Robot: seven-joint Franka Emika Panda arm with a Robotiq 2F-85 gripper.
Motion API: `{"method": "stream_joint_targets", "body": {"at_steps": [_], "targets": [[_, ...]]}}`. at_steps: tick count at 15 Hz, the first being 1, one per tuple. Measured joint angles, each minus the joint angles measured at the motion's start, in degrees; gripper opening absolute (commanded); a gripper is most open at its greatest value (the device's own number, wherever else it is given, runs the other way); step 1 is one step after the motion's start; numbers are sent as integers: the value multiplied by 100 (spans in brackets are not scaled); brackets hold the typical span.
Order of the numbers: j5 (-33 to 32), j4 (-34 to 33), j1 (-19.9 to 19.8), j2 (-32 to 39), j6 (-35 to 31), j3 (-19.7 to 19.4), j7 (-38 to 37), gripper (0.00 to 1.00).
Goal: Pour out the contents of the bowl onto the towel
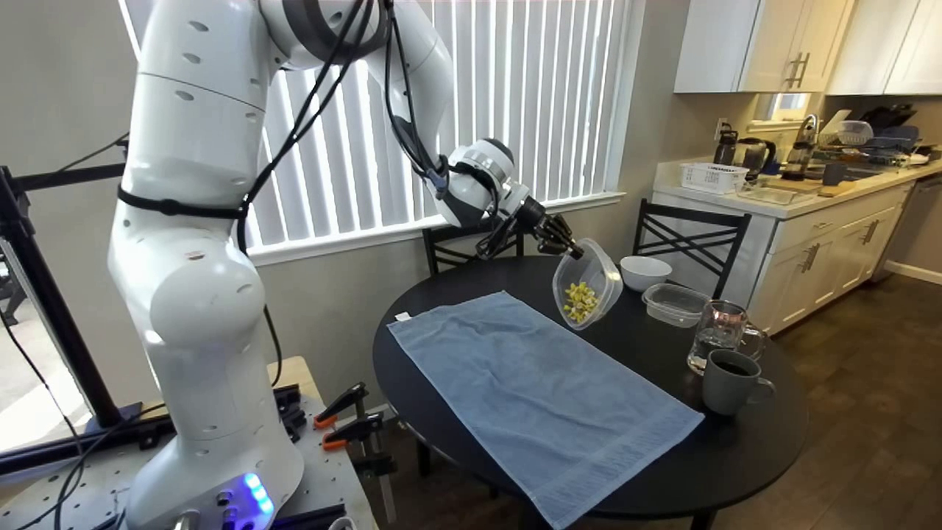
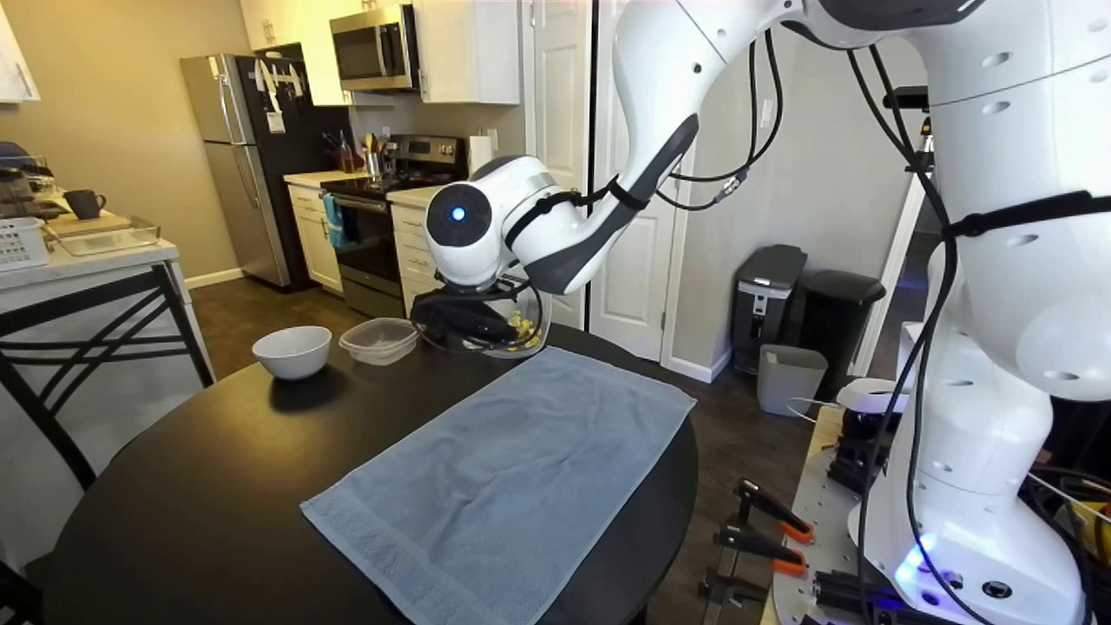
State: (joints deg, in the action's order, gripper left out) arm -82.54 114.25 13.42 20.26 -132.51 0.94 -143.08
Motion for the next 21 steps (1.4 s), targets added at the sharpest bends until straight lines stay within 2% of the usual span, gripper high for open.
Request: {"method": "stream_joint_targets", "body": {"at_steps": [4,11,16,21], "targets": [[-815,157,263,132,1089,344,-171,2],[-1100,352,384,847,2642,713,-174,2],[-1102,282,378,1432,3188,738,-153,2],[-1120,13,293,1685,3510,705,14,2]]}}
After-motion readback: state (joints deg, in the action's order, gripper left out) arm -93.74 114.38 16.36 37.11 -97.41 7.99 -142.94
